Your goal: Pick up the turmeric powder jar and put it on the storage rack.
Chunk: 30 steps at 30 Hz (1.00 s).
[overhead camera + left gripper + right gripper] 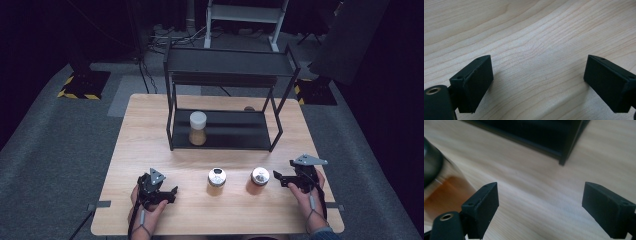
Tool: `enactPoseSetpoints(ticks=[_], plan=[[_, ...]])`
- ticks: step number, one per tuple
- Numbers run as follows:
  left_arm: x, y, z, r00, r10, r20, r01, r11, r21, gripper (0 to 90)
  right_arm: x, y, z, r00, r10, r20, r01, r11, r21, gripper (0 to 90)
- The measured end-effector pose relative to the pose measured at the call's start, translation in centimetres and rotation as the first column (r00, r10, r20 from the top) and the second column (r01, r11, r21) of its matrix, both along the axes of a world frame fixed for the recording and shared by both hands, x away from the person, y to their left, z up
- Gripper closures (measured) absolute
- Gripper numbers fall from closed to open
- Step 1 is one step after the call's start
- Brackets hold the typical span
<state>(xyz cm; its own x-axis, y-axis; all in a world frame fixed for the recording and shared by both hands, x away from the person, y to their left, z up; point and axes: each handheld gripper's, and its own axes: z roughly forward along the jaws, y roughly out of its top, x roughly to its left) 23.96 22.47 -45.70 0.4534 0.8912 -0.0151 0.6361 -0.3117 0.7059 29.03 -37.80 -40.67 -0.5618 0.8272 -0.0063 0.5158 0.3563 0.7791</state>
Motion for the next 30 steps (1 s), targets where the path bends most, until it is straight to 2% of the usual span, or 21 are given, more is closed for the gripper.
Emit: enactPoseSetpoints(ticks=[2, 7, 14, 19, 23, 27, 30], plan=[[0.0, 0.0, 0.0, 1.0, 0.001, -0.001, -0.001, 1.0, 0.001, 8.7, -0.1, 0.1, 1.2, 0.9998, 0.013, 0.017, -0.013, 0.9997, 0.022, 13.4], [0.0, 0.0, 0.0, 1.0, 0.001, 0.0, -0.001, 1.0, 0.0, 8.7, -0.3, 1.3, 3.5, 0.9977, 0.051, 0.045, -0.052, 0.9981, 0.033, 12.4], [0.0, 0.0, 0.0, 1.0, 0.002, 0.0, -0.002, 1.0, 0.0, 8.6, -0.1, 3.6, 5.0, 0.9921, 0.117, 0.045, -0.119, 0.9913, 0.056, 12.2], [0.0, 0.0, 0.0, 1.0, 0.002, -0.001, -0.002, 1.0, 0.001, 8.6, -0.1, 6.4, 5.3, 0.9798, 0.192, 0.055, -0.196, 0.9784, 0.066, 12.0], [0.0, 0.0, 0.0, 1.0, 0.001, 0.0, -0.001, 1.0, 0.001, 8.6, -0.1, 9.2, 5.4, 0.9642, 0.26, 0.054, -0.263, 0.9627, 0.064, 12.0], [0.0, 0.0, 0.0, 1.0, 0.001, 0.0, -0.001, 1.0, 0.001, 8.6, 0.1, 11.8, 4.9, 0.9486, 0.312, 0.052, -0.315, 0.9469, 0.064, 12.0], [0.0, 0.0, 0.0, 1.0, 0.001, 0.0, -0.001, 1.0, 0.001, 8.6, 0.2, 13.5, 4.2, 0.9402, 0.338, 0.044, -0.34, 0.9384, 0.062, 12.0]])
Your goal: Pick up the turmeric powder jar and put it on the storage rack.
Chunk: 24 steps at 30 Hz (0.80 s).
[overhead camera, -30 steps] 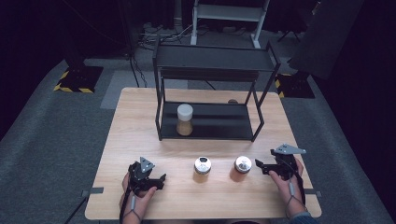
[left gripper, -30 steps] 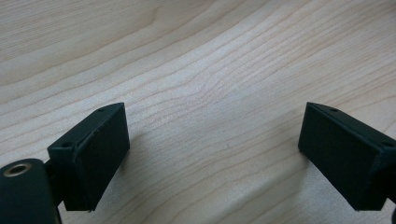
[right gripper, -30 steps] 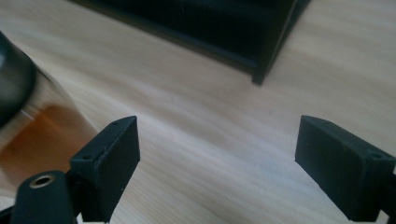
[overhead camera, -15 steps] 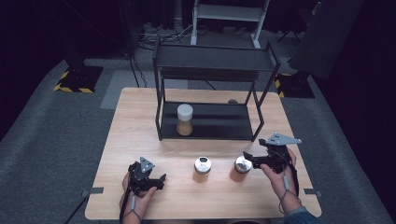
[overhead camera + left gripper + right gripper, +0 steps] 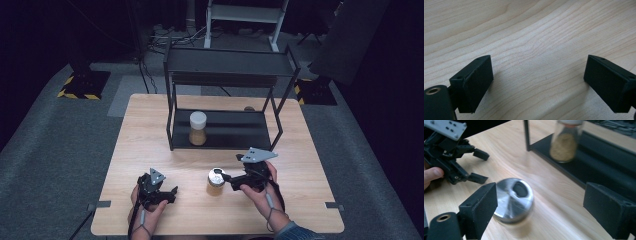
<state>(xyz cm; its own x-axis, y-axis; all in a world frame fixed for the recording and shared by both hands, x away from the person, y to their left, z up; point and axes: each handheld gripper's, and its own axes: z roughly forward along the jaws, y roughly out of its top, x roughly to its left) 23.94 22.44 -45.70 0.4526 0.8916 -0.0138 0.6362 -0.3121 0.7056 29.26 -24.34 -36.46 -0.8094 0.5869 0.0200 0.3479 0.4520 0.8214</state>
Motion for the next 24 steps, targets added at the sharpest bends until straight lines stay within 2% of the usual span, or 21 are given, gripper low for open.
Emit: enactPoseSetpoints(ticks=[4, 8, 13, 18, 23, 24], plan=[[0.0, 0.0, 0.0, 1.0, 0.0, 0.001, 0.0, 1.0, 0.0, 8.6, 0.1, 1.6, -1.2, 0.9998, 0.018, -0.007, -0.018, 0.9998, -0.009, 11.7], [0.0, 0.0, 0.0, 1.0, 0.0, 0.001, 0.0, 1.0, -0.002, 8.6, 0.3, 1.4, -2.6, 0.9996, 0.012, -0.027, -0.011, 0.9983, 0.057, 10.5], [-0.1, 0.0, 0.0, 1.0, 0.002, 0.001, -0.002, 1.0, -0.002, 8.6, -0.2, 2.5, -3.0, 0.9988, 0.049, -0.002, -0.049, 0.9988, 0.006, 11.4], [-0.1, 0.0, 0.0, 1.0, 0.002, 0.001, -0.002, 1.0, -0.002, 8.6, 0.3, 3.4, -4.4, 0.9979, 0.051, -0.039, -0.052, 0.9982, -0.029, 14.2], [-0.1, 0.0, 0.0, 1.0, 0.002, 0.001, -0.002, 1.0, -0.002, 8.7, 0.6, 4.1, -5.7, 0.9968, 0.052, -0.061, -0.056, 0.9961, -0.069, 29.6], [-0.1, 0.0, 0.0, 1.0, 0.002, 0.001, -0.002, 1.0, -0.002, 8.6, 0.6, 4.2, -5.9, 0.9969, 0.049, -0.061, -0.054, 0.9957, -0.076, 29.7]])
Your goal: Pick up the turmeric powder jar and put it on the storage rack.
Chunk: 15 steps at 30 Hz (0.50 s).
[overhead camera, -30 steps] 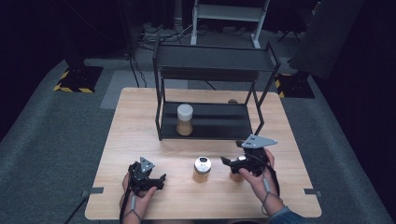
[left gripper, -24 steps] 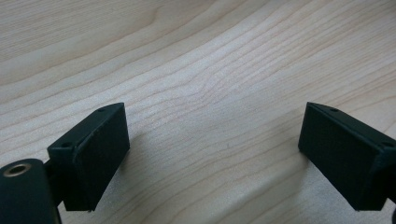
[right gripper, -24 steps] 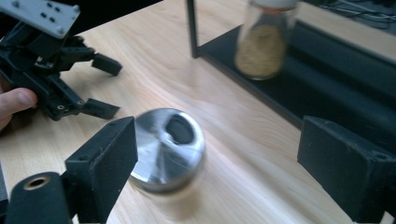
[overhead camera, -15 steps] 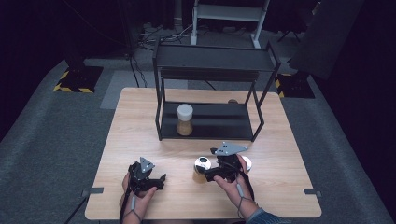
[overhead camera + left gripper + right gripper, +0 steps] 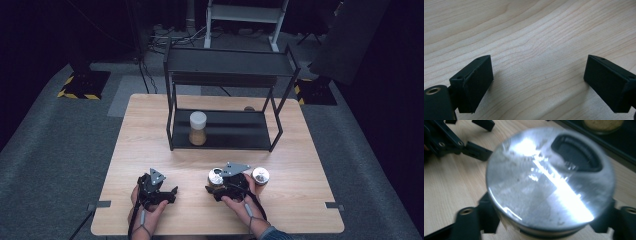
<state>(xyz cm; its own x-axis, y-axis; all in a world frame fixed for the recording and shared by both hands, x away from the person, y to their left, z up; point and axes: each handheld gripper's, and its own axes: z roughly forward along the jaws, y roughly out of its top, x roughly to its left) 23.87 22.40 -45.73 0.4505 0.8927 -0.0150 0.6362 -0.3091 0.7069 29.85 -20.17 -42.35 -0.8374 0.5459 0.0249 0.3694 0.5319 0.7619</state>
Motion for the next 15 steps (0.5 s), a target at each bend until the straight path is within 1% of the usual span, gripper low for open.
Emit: enactPoseSetpoints(ticks=[1, 2, 4, 7, 11, 13, 15], plan=[[0.0, 0.0, 0.0, 1.0, 0.0, 0.0, 0.0, 1.0, 0.0, 8.6, -0.1, 0.0, -0.2, 1.0, -0.001, 0.005, 0.001, 1.0, 0.005, 30.1], [0.0, 0.0, 0.0, 1.0, 0.0, 0.0, 0.0, 1.0, -0.001, 8.7, -0.2, 0.1, -0.1, 0.9999, -0.003, 0.012, 0.003, 1.0, 0.0, 30.5], [0.0, 0.0, 0.0, 1.0, 0.0, 0.0, 0.0, 1.0, 0.0, 8.7, -0.3, 0.5, 0.3, 0.9998, -0.005, 0.017, 0.006, 0.9997, -0.023, 30.8], [0.0, 0.0, 0.0, 1.0, 0.0, 0.0, 0.0, 1.0, 0.0, 8.6, -0.1, 0.6, 1.0, 0.9999, -0.001, 0.013, 0.002, 0.9996, -0.028, 30.8], [0.0, 0.0, 0.0, 1.0, 0.001, -0.001, -0.001, 1.0, -0.001, 8.6, 0.1, 0.7, 2.9, 0.9991, -0.005, 0.043, 0.006, 0.9993, -0.037, 30.8], [0.0, 0.0, 0.0, 1.0, 0.0, 0.0, 0.0, 1.0, 0.0, 8.6, 0.6, 0.7, 4.1, 0.9982, -0.011, 0.059, 0.013, 0.9989, -0.044, 30.8], [0.0, 0.0, 0.0, 1.0, 0.001, -0.001, -0.001, 1.0, -0.001, 8.6, 1.2, 0.9, 5.1, 0.9975, -0.034, 0.062, 0.037, 0.9982, -0.047, 30.8]])
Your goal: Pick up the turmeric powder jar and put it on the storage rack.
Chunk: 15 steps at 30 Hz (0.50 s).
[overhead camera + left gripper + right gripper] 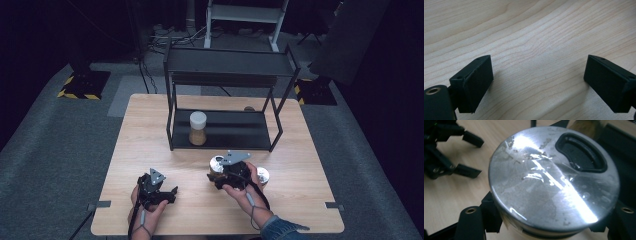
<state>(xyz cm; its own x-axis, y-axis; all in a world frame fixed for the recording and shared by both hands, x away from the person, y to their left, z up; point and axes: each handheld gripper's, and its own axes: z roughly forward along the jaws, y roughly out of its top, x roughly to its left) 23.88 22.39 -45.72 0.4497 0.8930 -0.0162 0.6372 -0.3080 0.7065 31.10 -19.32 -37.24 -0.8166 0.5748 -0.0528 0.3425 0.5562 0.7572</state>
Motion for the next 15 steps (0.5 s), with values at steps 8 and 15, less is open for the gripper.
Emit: enactPoseSetpoints(ticks=[8, 15], plan=[[0.0, 0.0, 0.0, 1.0, 0.001, 0.0, -0.001, 1.0, 0.002, 8.6, 3.7, 1.0, 3.0, 0.9944, -0.106, 0.008, 0.106, 0.9944, -0.006, 30.8], [0.0, 0.0, 0.0, 1.0, 0.001, -0.001, -0.001, 1.0, 0.001, 8.6, 7.1, 3.2, 3.3, 0.9782, -0.207, 0.017, 0.207, 0.9778, -0.031, 30.8]])
